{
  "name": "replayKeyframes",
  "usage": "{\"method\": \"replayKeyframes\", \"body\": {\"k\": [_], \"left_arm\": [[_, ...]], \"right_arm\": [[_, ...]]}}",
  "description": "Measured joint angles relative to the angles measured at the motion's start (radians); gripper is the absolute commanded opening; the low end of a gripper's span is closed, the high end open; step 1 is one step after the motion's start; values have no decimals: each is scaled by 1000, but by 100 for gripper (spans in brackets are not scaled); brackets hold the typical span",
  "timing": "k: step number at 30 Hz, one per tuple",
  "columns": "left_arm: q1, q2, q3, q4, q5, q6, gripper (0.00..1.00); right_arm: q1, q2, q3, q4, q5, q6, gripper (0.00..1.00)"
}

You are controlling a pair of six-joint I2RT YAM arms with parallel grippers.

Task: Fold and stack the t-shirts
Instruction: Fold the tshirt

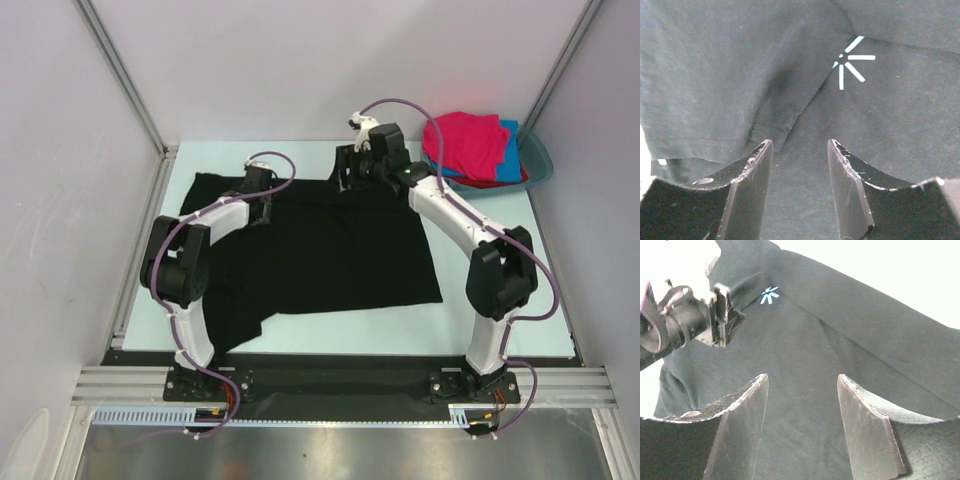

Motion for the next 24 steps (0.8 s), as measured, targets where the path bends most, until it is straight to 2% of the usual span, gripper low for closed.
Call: {"method": "replayKeyframes", "body": {"k": [12, 24], "left_arm": [[-21, 48, 2, 66, -171, 200, 58], [-53, 78, -22, 121, -175, 288, 58]], "right_arm": [[-46, -26, -85, 6, -41, 0, 64], [-53, -26, -85, 8, -76, 7, 65]]}}
